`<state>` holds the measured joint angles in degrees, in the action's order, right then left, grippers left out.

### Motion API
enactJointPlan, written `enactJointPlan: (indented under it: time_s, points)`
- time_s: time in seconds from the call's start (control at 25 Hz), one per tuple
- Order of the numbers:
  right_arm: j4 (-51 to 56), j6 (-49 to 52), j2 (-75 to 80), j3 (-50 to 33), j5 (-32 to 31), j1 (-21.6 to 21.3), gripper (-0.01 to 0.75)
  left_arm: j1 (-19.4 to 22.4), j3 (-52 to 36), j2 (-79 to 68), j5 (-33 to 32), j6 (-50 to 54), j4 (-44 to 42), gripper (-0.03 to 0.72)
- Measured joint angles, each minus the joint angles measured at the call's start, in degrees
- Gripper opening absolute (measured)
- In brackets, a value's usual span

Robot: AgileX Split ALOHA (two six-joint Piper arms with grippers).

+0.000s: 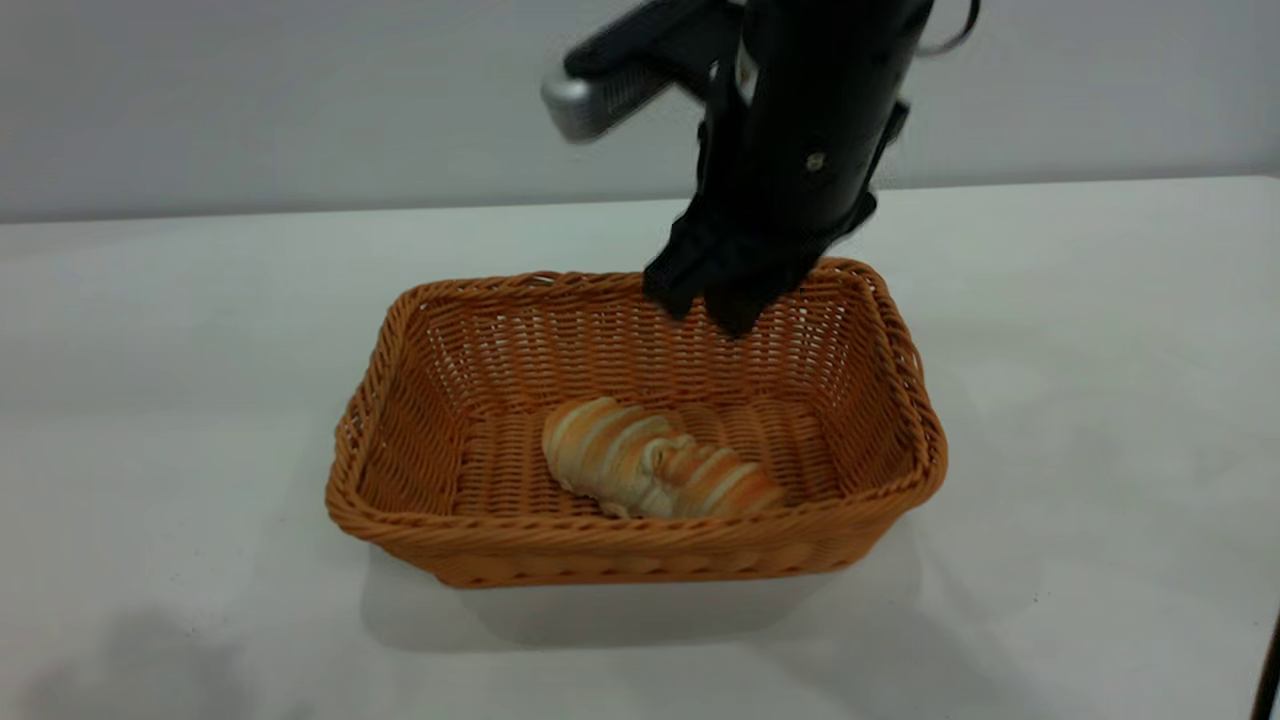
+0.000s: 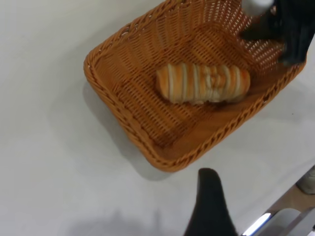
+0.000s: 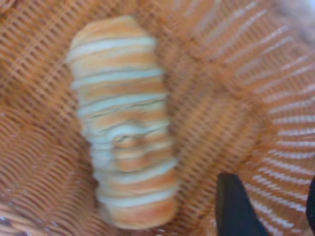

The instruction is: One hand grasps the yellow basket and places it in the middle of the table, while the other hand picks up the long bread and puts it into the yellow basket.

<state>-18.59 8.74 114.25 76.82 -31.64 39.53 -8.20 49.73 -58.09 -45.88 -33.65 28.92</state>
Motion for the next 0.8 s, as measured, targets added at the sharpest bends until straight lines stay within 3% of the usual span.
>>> enactJointPlan:
  time_s: [0.52, 0.8]
  points:
    - [-13.10, 9.31, -11.63, 0.00, -11.76, -0.10, 0.246, 0.00, -11.16, 20.18, 0.18, 10.80, -8.69, 0.584]
    - [-14.61, 10.05, -19.18, 0.00, -18.08, -0.10, 0.237, 0.00, -15.04, 29.52, -3.65, 17.83, -14.71, 0.584]
